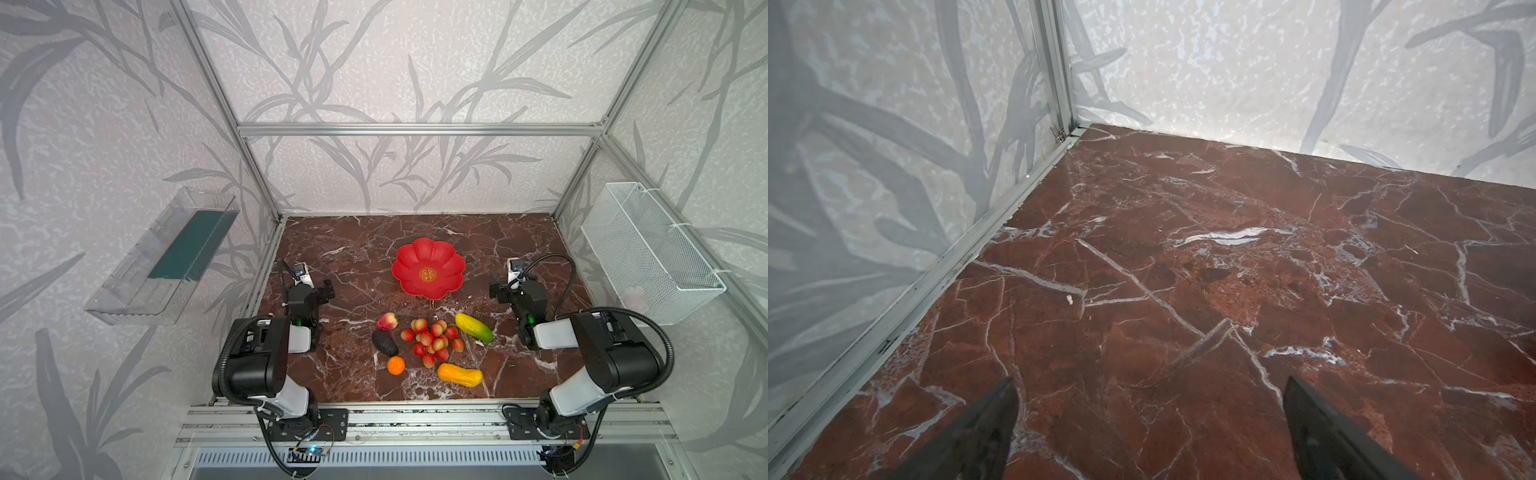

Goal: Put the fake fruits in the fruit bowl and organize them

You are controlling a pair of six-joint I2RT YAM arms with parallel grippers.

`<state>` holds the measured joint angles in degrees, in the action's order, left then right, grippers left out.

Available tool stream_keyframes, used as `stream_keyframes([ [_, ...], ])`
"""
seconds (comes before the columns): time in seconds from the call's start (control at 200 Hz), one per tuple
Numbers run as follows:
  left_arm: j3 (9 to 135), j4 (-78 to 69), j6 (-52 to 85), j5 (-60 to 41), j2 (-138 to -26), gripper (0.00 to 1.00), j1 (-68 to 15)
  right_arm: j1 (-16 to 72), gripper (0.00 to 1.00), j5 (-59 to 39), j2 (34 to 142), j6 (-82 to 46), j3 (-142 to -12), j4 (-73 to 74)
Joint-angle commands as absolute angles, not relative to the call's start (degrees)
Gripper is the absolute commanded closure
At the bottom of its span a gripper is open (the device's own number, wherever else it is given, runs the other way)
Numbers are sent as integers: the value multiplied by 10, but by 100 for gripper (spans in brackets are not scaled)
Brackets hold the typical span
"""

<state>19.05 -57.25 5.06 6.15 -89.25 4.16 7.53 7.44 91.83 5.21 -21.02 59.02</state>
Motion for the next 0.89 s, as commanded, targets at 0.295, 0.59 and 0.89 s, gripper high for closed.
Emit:
stream_keyframes([
  [0.295,196,-573,47,64,-895,1,40,74,1,74,911,45,-210,573],
  [0.59,194,-576,47,64,-894,1,40,82,1,70,913,57,-182,630],
  [0.89,193,-580,47,65,-893,1,40,90,1,98,914,56,-198,603],
])
